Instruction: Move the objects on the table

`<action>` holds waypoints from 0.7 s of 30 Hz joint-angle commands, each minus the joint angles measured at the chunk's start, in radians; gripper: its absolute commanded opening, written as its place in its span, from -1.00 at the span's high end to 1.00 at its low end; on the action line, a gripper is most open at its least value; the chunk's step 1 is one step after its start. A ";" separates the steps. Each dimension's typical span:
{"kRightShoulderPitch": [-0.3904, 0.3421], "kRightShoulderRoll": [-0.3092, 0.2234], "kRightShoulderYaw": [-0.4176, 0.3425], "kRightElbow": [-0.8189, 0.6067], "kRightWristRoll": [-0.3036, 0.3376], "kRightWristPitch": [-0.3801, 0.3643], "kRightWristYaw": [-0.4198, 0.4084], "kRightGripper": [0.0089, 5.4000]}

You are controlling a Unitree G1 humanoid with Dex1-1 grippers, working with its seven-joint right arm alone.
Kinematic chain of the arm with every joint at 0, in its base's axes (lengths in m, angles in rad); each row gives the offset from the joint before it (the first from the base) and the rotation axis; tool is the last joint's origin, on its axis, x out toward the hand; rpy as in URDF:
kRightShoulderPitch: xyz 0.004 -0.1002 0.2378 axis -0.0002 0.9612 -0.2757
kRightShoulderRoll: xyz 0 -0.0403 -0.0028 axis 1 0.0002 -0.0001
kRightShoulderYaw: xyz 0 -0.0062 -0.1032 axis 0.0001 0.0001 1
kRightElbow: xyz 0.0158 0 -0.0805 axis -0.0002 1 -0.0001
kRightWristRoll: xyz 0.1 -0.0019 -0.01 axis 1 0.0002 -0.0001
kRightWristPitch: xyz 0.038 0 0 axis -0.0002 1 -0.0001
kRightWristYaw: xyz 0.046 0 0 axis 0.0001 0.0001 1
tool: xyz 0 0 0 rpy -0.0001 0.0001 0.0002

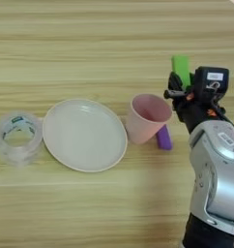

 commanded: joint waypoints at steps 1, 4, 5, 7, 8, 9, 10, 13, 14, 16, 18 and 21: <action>-0.026 -0.067 -0.055 0.045 -0.020 -0.096 -0.029 0.48; -0.022 -0.077 -0.070 0.112 -0.025 -0.131 -0.038 0.48; -0.022 -0.079 -0.071 0.141 -0.028 -0.146 -0.042 0.48; -0.024 -0.084 -0.062 0.213 -0.039 -0.178 -0.046 0.48; -0.025 -0.087 -0.053 0.253 -0.045 -0.191 -0.046 0.48; -0.027 -0.088 -0.046 0.288 -0.049 -0.204 -0.046 0.48; -0.031 -0.089 -0.037 0.334 -0.055 -0.223 -0.045 0.48; -0.052 -0.098 -0.021 0.478 -0.064 -0.282 -0.045 0.48; -0.058 -0.102 -0.018 0.520 -0.066 -0.299 -0.047 0.48; -0.073 -0.113 -0.010 0.623 -0.070 -0.341 -0.045 0.48; -0.084 -0.119 -0.001 0.689 -0.071 -0.370 -0.042 0.48; -0.099 -0.130 0.017 0.774 -0.073 -0.408 -0.035 0.48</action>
